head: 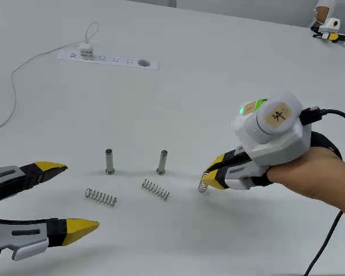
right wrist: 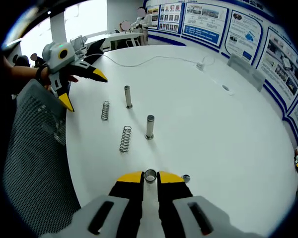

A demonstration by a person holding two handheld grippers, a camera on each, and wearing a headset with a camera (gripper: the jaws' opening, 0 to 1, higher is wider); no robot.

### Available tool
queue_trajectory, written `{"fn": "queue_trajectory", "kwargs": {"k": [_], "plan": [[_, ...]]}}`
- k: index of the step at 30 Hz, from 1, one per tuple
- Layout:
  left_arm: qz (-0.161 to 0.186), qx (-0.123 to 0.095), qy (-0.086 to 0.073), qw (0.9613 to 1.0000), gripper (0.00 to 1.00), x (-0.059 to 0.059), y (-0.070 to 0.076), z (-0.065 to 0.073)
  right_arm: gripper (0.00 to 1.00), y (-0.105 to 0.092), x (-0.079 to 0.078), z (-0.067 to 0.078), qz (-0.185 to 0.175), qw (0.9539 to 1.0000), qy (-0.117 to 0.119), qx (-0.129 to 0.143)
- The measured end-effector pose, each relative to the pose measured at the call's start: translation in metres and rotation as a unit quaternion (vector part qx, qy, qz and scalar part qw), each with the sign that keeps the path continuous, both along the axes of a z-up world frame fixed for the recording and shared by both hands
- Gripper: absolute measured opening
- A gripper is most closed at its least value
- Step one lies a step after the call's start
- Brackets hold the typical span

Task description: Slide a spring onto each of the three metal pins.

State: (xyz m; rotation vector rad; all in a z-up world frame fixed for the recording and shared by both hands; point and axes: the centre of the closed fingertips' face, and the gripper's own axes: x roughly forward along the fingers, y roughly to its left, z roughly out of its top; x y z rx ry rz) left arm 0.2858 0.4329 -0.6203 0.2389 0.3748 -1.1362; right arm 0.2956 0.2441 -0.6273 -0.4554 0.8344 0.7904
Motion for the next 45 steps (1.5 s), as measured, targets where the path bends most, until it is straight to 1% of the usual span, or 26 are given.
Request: {"fn": "queue_trajectory", "kwargs": {"k": [6,9,15,20,23,27,31,37,45], "plan": [[0.0,0.0,0.001,1.0,0.71,0.0,-0.001,0.0,0.12,-0.005,-0.002,0.009,-0.013,0.9998,-0.004,0.011],[0.0,0.0,0.001,1.0,0.71,0.0,-0.001,-0.001,0.12,-0.006,-0.002,0.019,-0.018,0.9997,-0.01,0.016],[0.0,0.0,0.002,1.0,0.71,0.001,-0.002,-0.001,0.12,-0.005,0.0,0.045,-0.028,0.9987,-0.027,0.034],[0.0,0.0,0.001,1.0,0.71,0.001,-0.002,-0.001,0.12,-0.01,0.005,0.063,-0.039,0.9977,-0.043,0.034],[0.001,0.0,0.002,1.0,0.71,0.001,-0.003,-0.001,0.12,-0.013,0.007,0.069,-0.041,0.9974,-0.05,0.031],[0.001,-0.001,0.002,1.0,0.71,0.0,-0.002,-0.001,0.12,-0.023,0.013,0.073,-0.051,0.9967,-0.056,0.028],[0.003,0.0,0.002,1.0,0.71,0.0,-0.001,-0.001,0.12,-0.028,0.017,0.074,-0.058,0.9964,-0.058,0.021],[0.005,0.0,0.002,1.0,0.71,0.001,0.001,-0.002,0.12,-0.03,0.021,0.065,-0.062,0.9968,-0.047,0.017],[0.005,0.002,0.003,1.0,0.71,0.001,0.001,-0.002,0.12,-0.031,0.023,0.056,-0.061,0.9974,-0.037,0.011]]}}
